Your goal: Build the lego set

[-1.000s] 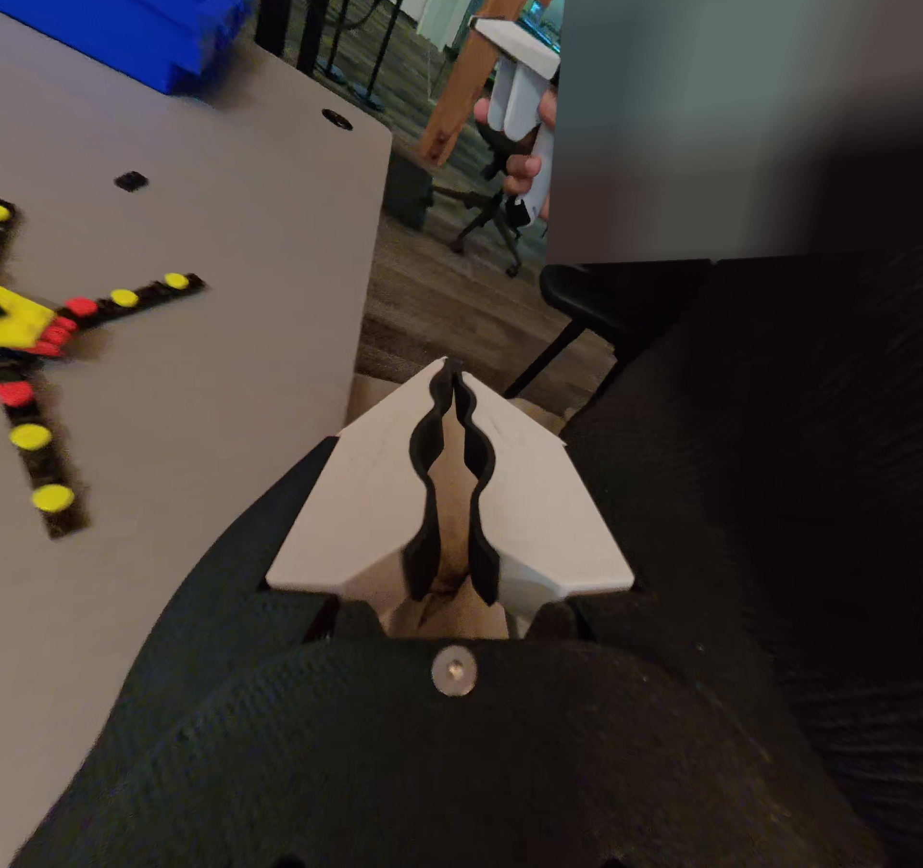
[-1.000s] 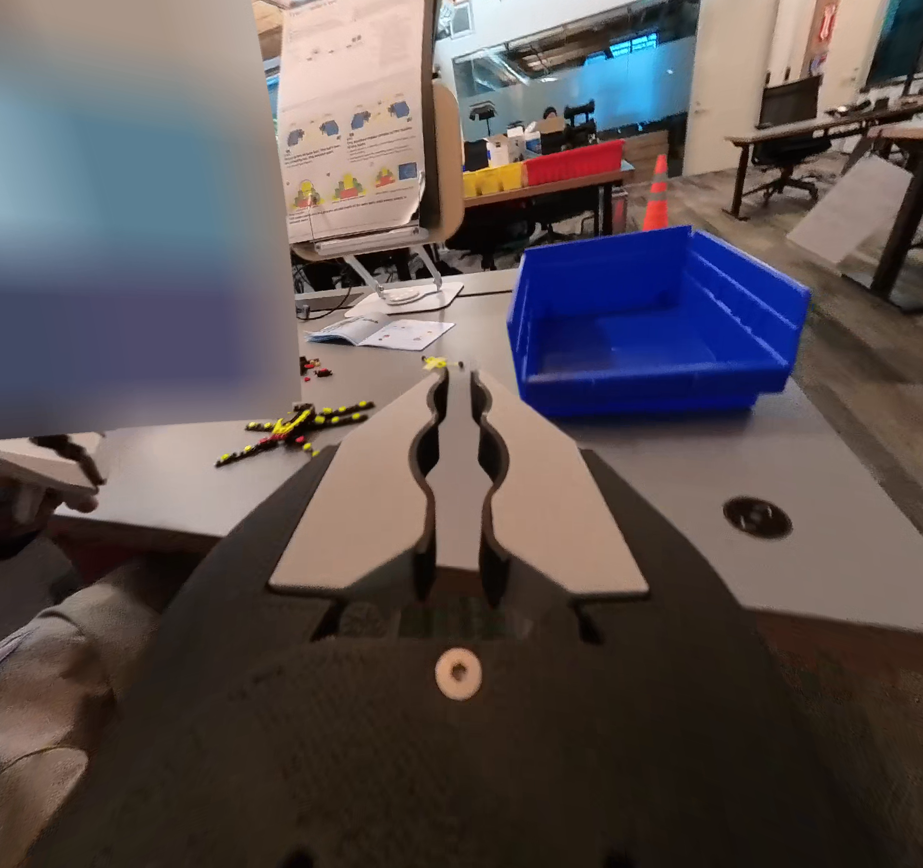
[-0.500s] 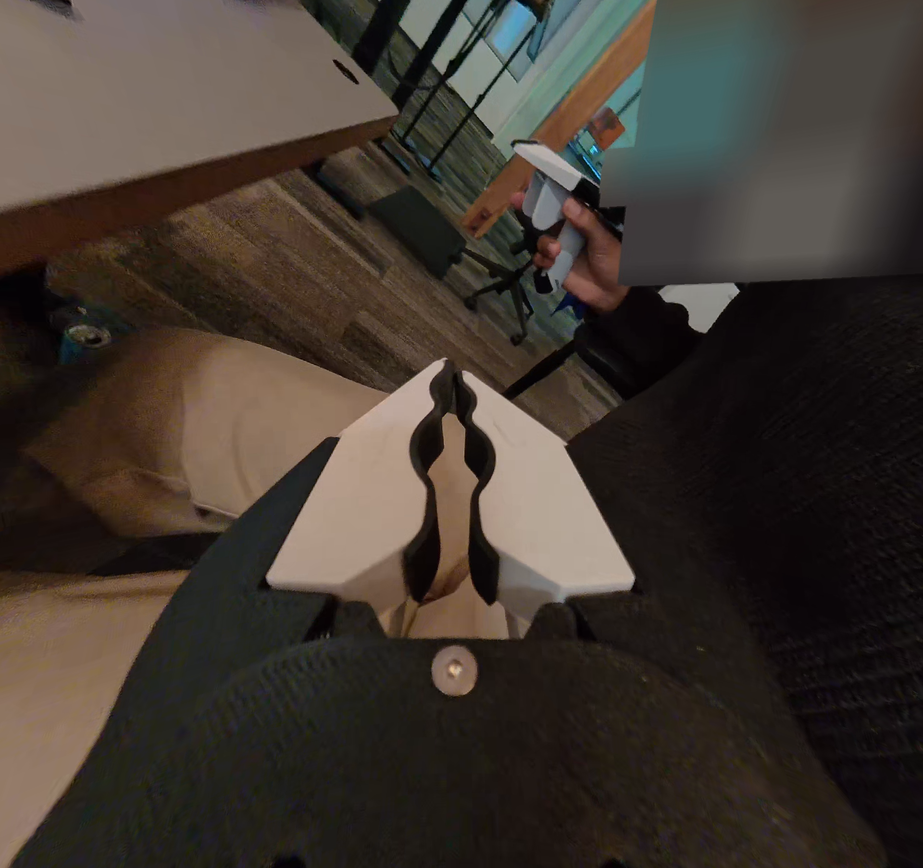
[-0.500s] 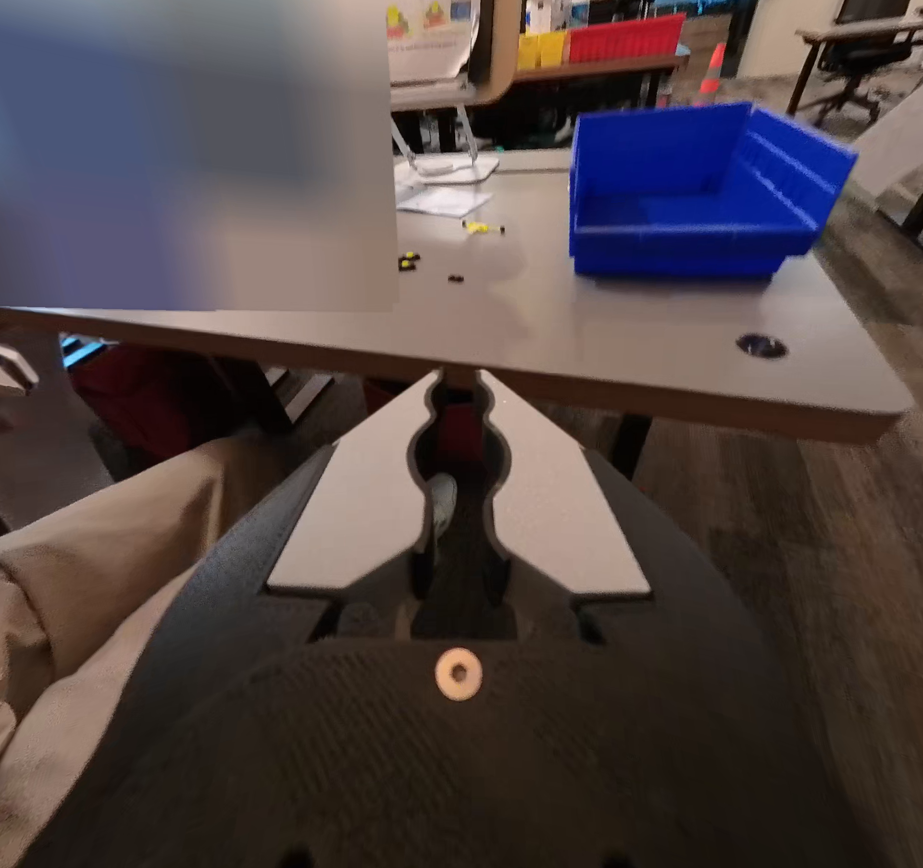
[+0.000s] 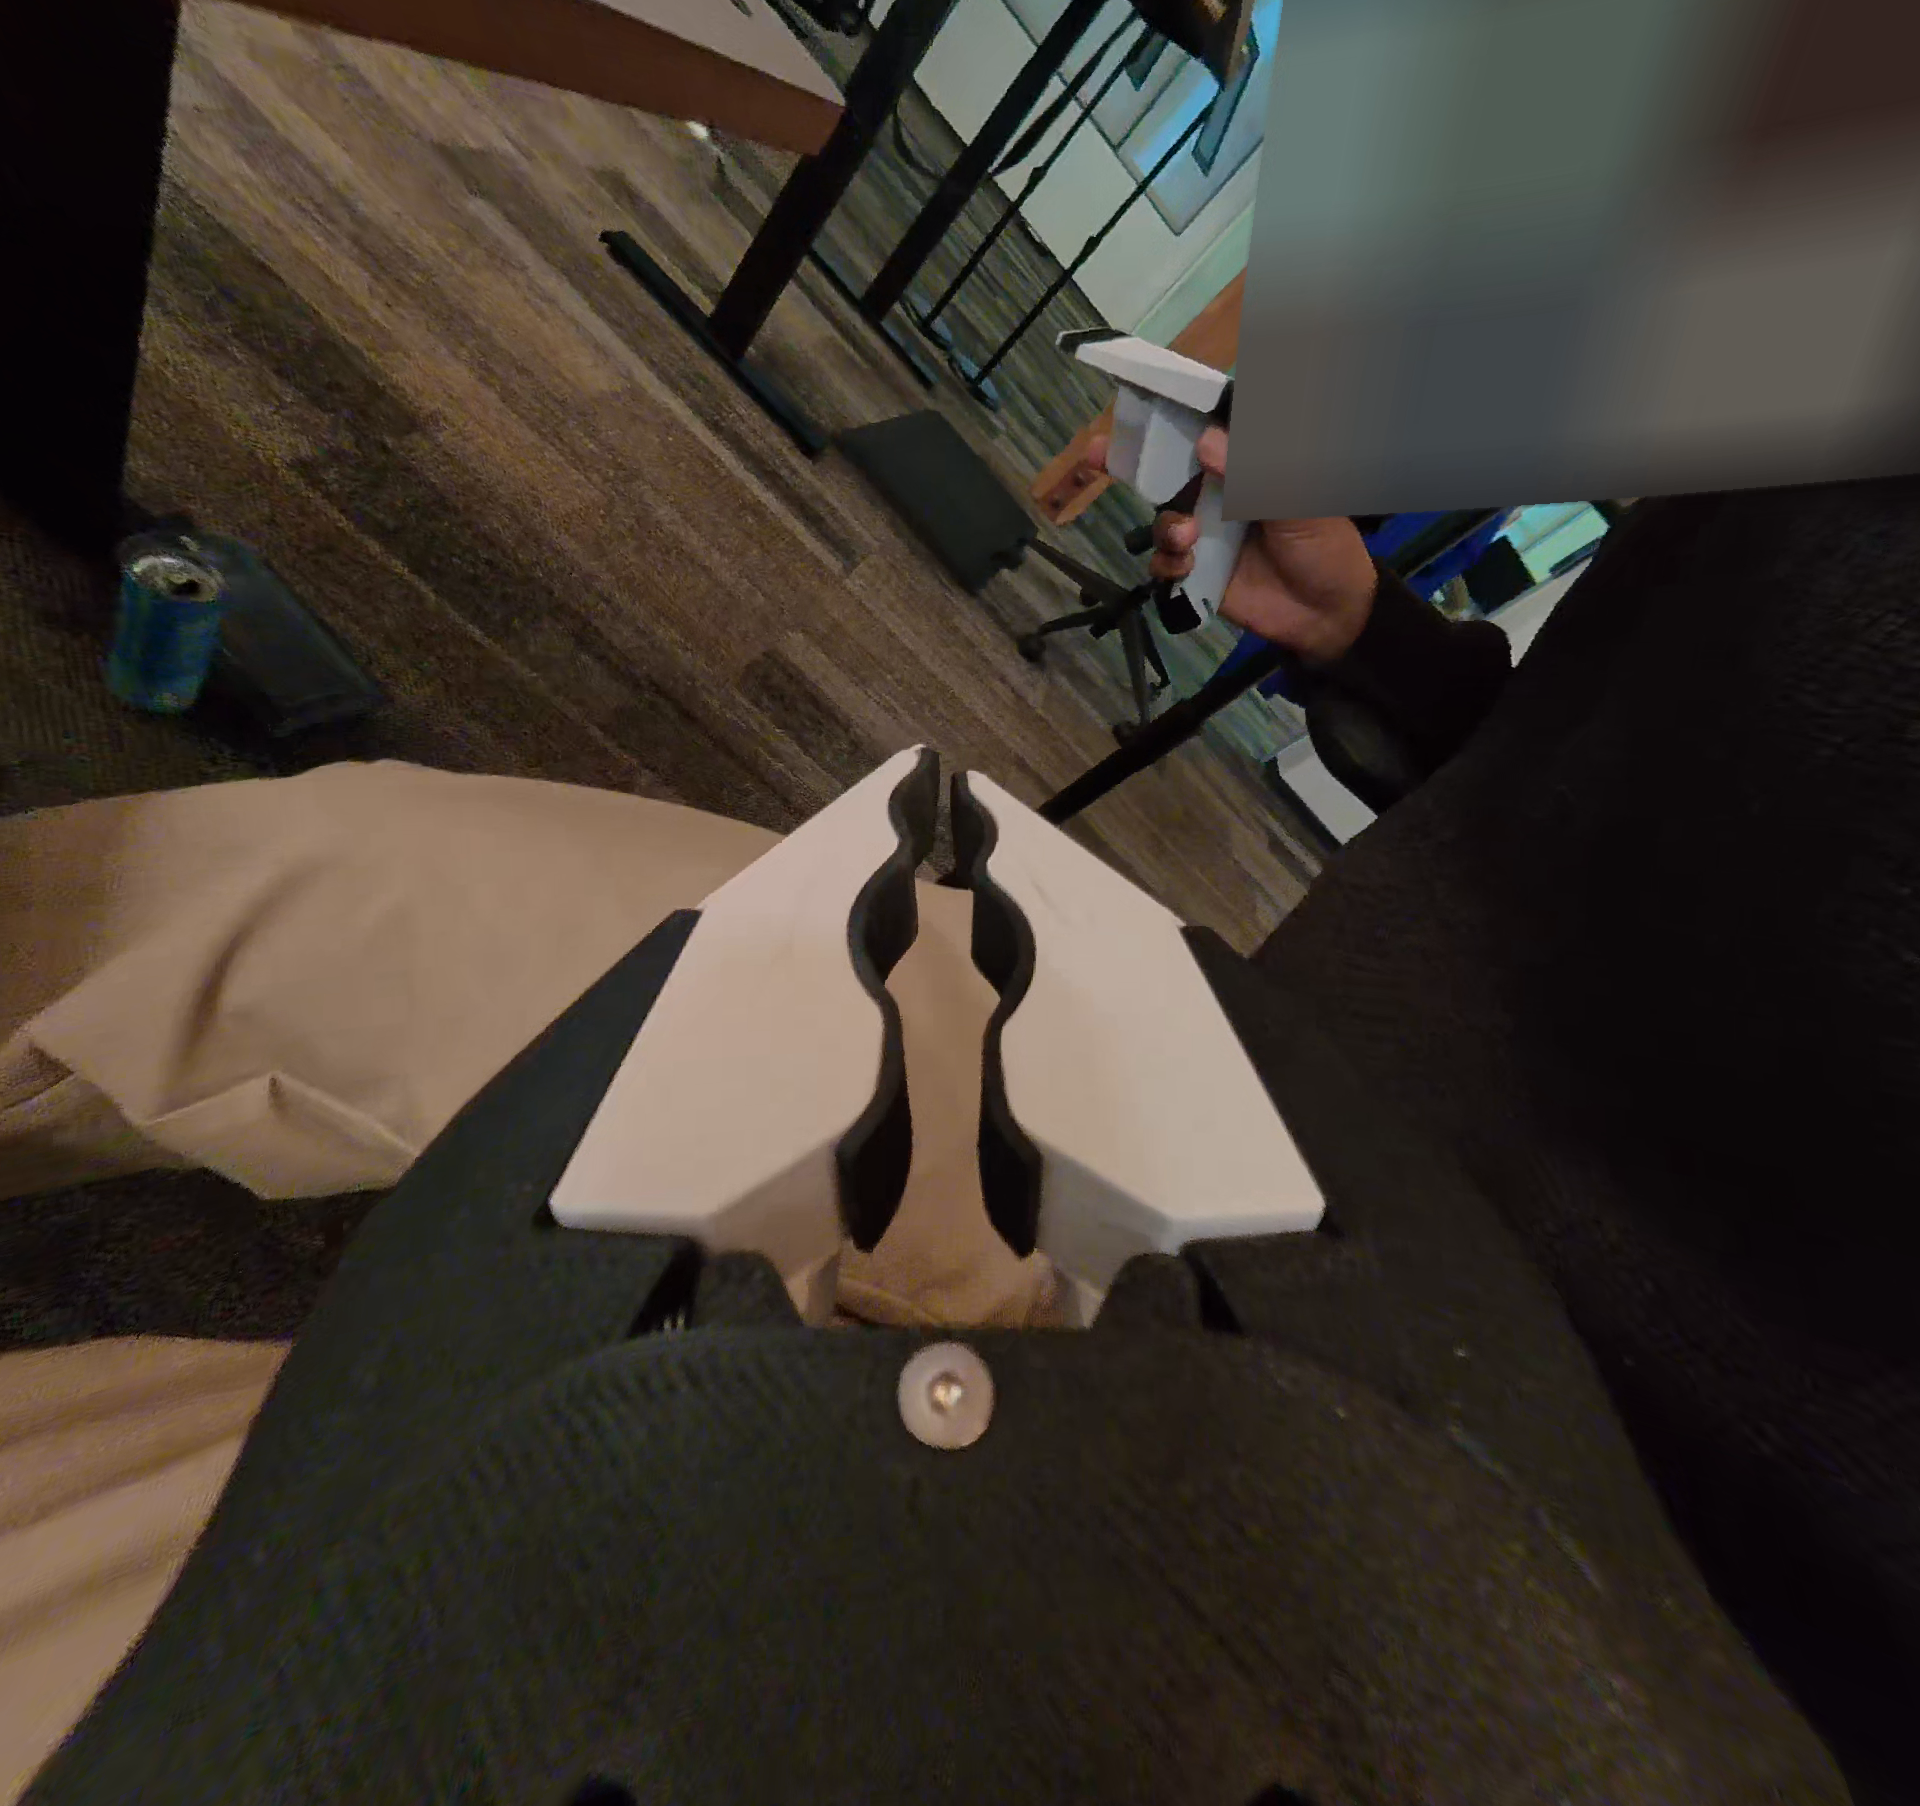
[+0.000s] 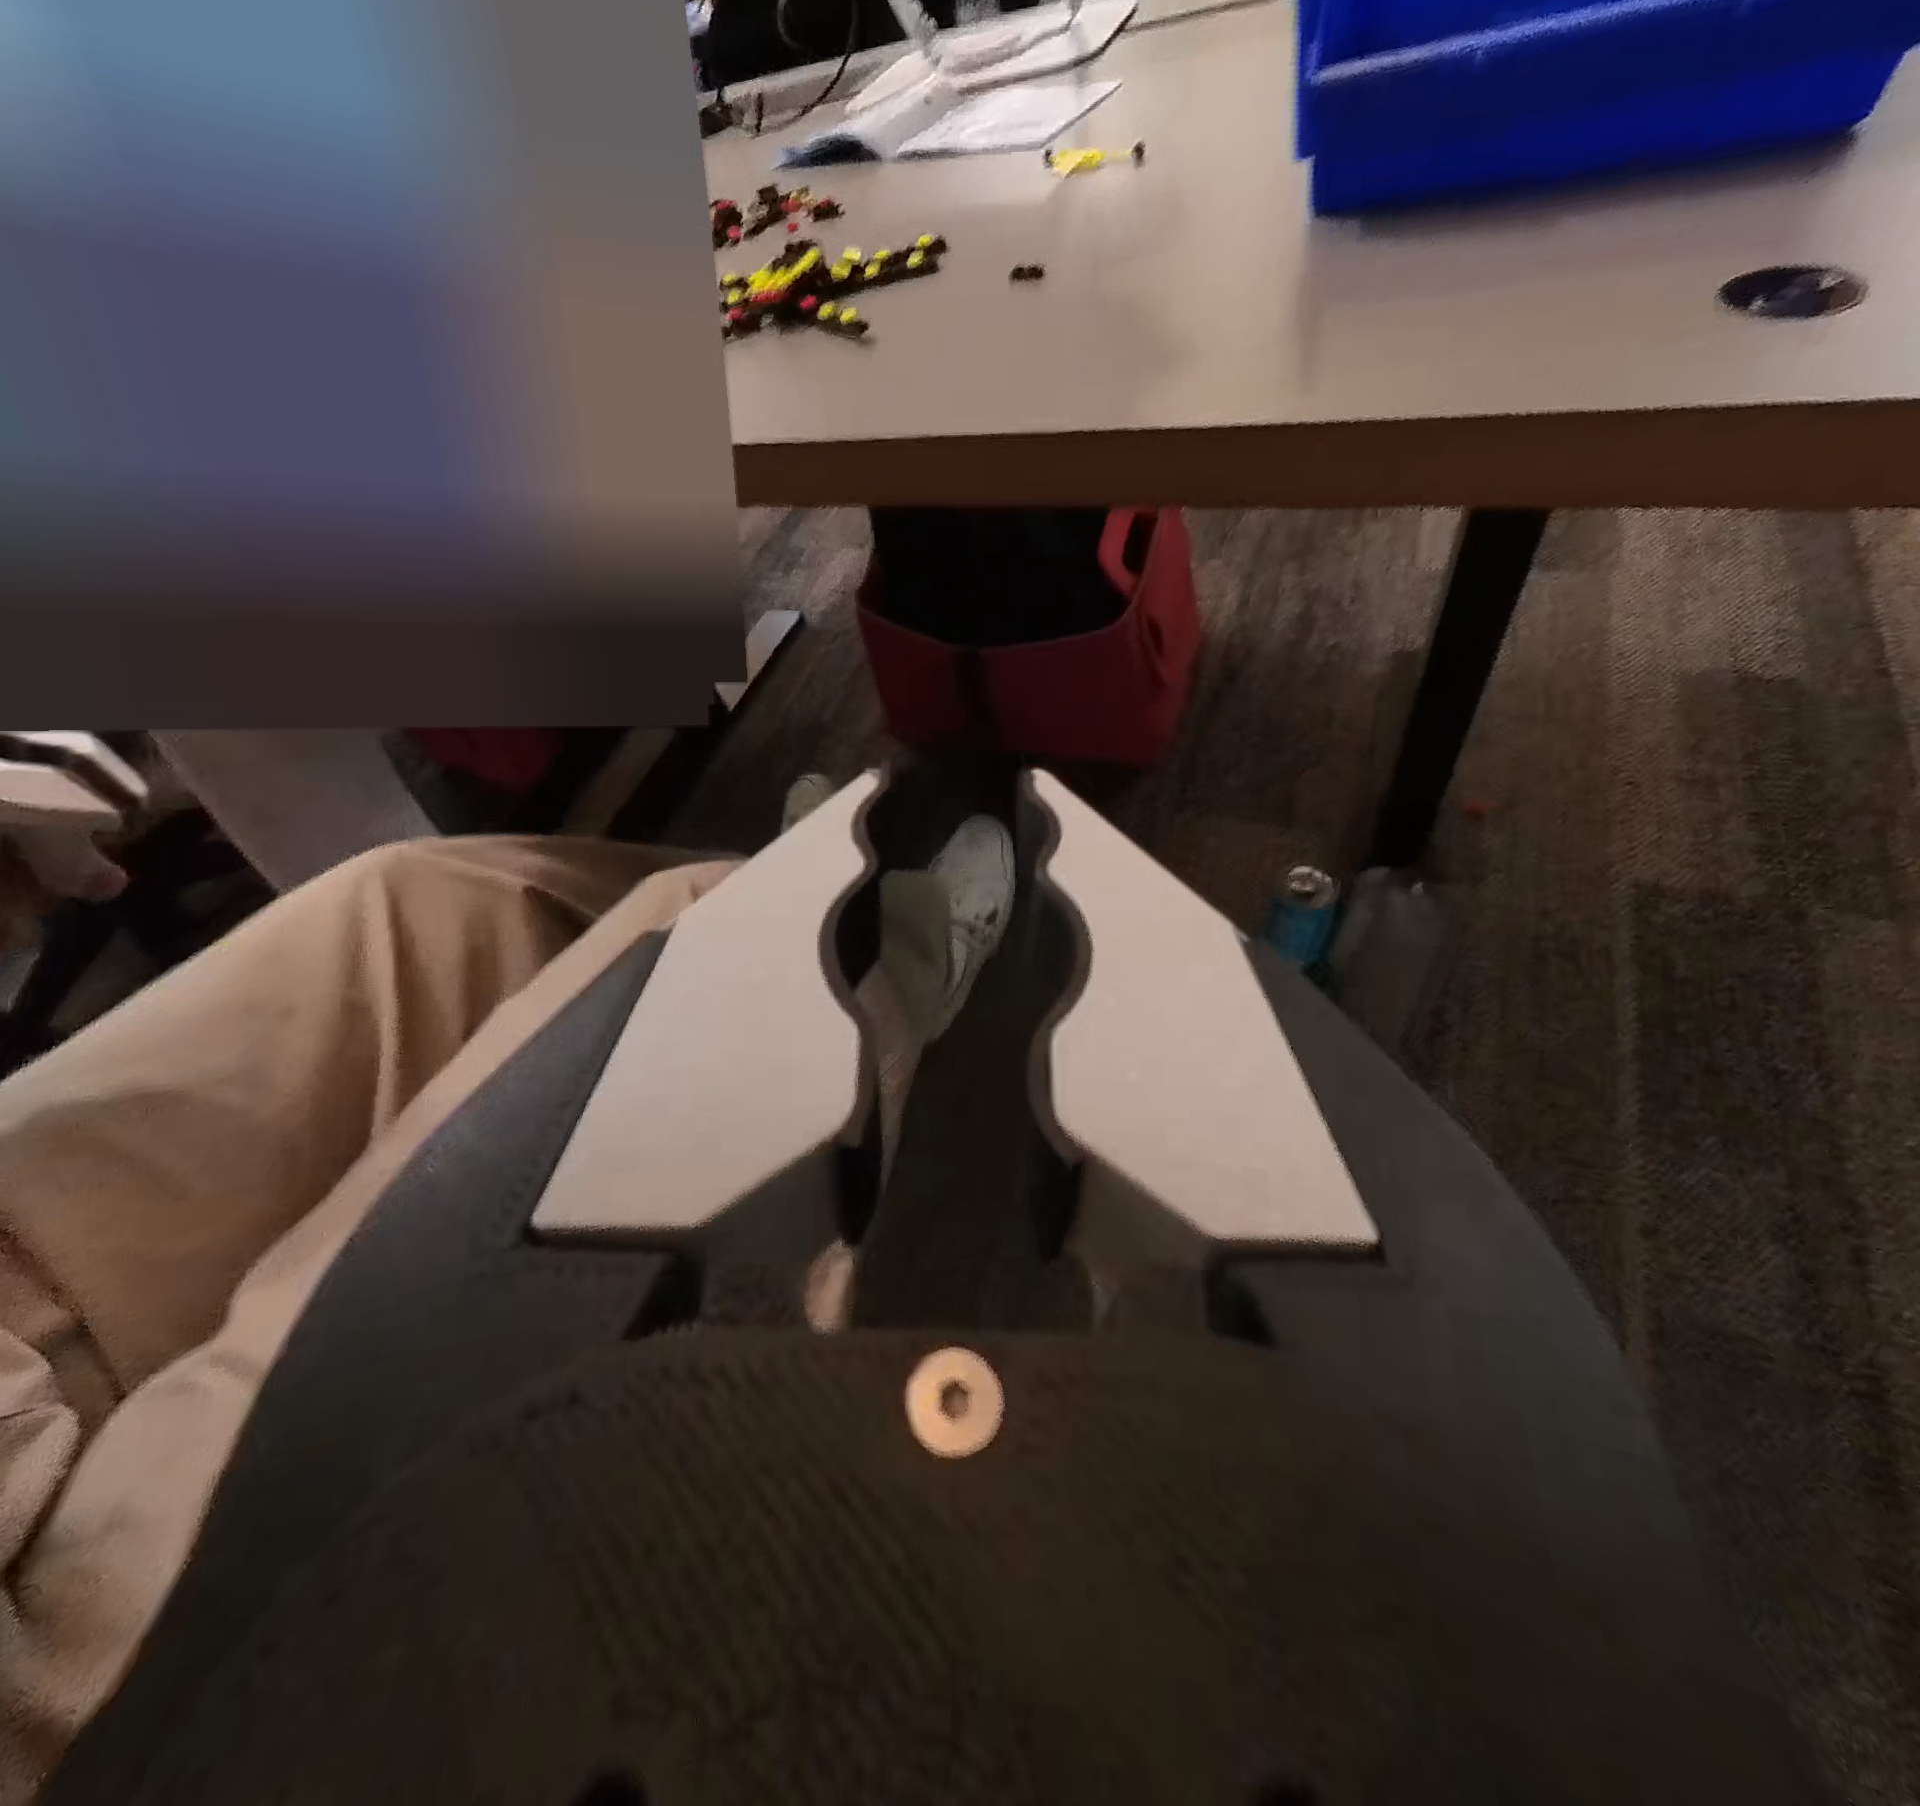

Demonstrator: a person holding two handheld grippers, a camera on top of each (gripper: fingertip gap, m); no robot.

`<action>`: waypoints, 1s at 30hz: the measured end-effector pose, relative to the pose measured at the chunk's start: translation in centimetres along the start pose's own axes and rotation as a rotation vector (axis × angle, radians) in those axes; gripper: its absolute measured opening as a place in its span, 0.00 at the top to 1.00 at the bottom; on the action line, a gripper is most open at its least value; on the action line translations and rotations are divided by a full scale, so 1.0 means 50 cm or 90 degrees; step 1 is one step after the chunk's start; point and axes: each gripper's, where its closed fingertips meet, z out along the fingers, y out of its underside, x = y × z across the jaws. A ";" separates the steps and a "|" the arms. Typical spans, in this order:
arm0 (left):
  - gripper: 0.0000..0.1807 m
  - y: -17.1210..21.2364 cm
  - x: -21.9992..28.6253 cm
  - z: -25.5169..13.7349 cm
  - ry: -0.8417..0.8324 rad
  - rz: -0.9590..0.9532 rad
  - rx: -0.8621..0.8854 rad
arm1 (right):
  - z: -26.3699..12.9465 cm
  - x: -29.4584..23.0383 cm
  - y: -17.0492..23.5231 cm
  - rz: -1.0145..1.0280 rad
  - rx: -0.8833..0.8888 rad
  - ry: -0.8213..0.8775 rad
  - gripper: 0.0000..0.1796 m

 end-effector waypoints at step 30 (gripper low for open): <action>0.99 0.314 0.377 -0.461 -0.420 -0.029 0.214 | -0.206 -0.530 0.029 -0.133 0.074 -0.310 0.87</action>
